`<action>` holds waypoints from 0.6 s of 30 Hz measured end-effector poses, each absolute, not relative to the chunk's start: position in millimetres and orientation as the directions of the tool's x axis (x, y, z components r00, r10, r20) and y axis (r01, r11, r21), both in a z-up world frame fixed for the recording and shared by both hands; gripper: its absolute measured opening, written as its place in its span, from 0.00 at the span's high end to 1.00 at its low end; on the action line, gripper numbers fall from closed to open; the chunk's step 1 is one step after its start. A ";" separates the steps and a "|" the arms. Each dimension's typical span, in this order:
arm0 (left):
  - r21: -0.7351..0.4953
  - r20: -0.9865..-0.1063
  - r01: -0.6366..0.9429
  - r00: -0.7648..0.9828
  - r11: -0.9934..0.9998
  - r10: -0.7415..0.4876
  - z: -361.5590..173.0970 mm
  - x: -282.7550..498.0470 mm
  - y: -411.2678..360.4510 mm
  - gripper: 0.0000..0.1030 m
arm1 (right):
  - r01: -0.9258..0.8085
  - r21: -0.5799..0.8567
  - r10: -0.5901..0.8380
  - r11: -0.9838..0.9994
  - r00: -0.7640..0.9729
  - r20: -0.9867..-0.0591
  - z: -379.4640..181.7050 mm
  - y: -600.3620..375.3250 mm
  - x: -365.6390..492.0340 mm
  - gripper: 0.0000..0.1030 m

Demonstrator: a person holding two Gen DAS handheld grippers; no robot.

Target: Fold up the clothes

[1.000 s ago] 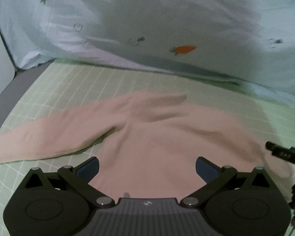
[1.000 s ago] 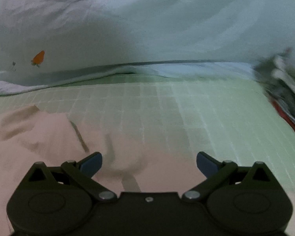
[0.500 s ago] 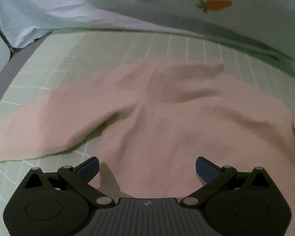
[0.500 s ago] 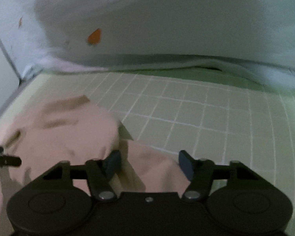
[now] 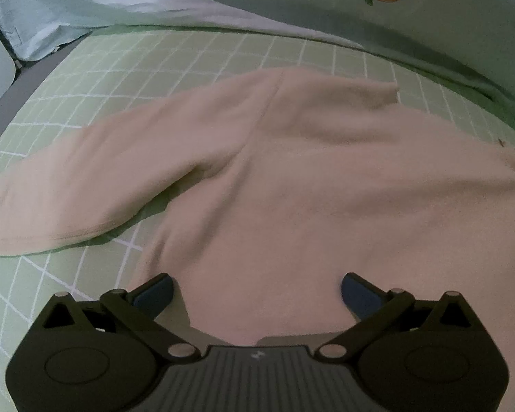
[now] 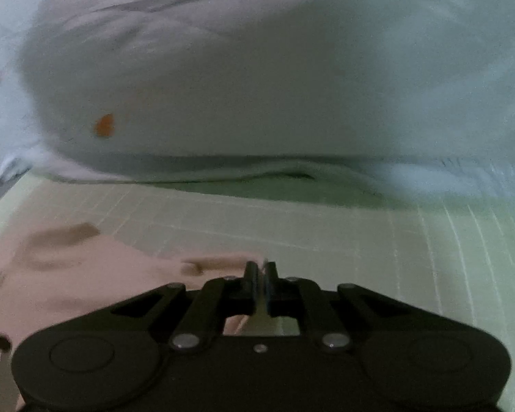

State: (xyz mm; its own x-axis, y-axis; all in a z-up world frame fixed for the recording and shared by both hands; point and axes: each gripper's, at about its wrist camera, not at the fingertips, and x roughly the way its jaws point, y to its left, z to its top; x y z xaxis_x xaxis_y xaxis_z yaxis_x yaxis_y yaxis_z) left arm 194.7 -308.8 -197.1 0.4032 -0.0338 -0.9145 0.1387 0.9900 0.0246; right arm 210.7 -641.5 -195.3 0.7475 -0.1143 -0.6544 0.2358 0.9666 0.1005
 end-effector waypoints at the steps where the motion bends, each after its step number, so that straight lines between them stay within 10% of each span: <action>1: 0.025 -0.916 0.139 0.400 0.990 -0.033 -196.7 195.3 -308.7 0.00 | 0.257 0.098 -0.128 0.961 0.733 -0.668 -200.9 -642.9 211.7 0.95; 3: 0.024 -0.919 0.139 0.394 0.990 -0.033 -195.9 196.5 -308.7 0.00 | 0.273 0.057 -0.153 0.960 0.686 -0.711 -212.9 -636.1 216.1 0.93; 7: 0.031 -0.922 0.129 0.385 0.991 -0.021 -190.9 194.8 -306.0 0.00 | 0.391 0.035 -0.258 0.920 0.669 -0.696 -205.9 -633.3 204.5 0.44; 18: 0.017 -0.926 0.100 0.376 0.995 -0.022 -183.9 185.0 -291.8 0.00 | 0.176 0.031 -0.115 0.984 0.755 -0.645 -176.3 -615.4 215.9 0.60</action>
